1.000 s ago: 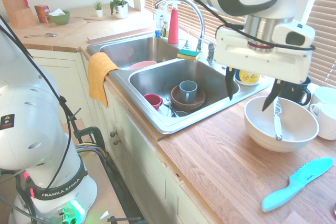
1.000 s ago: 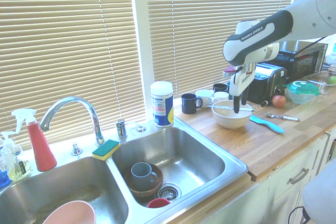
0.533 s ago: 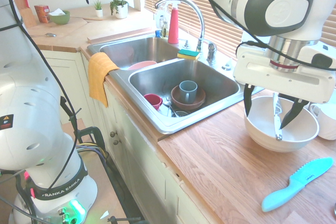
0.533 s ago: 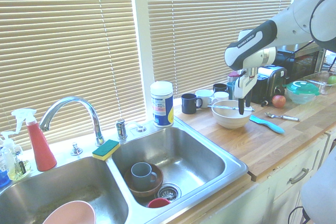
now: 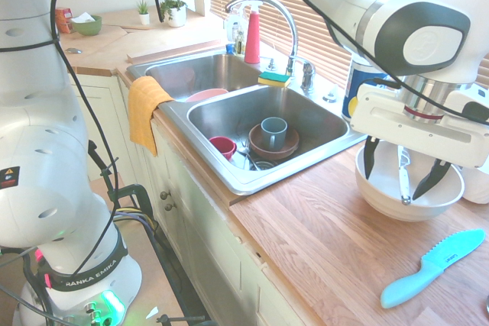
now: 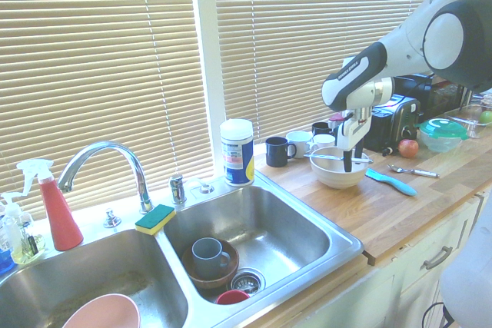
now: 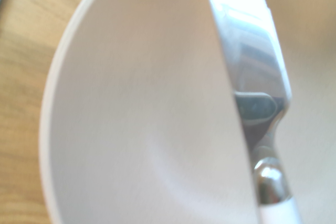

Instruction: Put the knife into the sink

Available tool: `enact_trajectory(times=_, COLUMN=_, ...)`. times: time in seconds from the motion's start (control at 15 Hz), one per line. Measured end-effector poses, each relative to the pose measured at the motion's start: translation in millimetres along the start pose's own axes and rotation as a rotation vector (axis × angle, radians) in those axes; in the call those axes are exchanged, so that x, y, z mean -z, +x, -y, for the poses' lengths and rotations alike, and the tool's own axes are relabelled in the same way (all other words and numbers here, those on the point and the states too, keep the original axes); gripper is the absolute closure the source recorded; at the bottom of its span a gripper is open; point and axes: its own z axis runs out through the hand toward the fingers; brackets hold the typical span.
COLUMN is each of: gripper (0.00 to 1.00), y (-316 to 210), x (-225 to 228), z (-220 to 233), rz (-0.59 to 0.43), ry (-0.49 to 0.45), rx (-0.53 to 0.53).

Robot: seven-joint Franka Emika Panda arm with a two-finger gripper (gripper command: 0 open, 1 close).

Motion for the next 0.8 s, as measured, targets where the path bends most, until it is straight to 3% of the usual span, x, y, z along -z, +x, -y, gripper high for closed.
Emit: enact_trajectory(times=0.8, gripper=1.0, y=4.3, x=6.7, z=-7.2, rz=-0.015, ry=0.0, rx=-0.014)
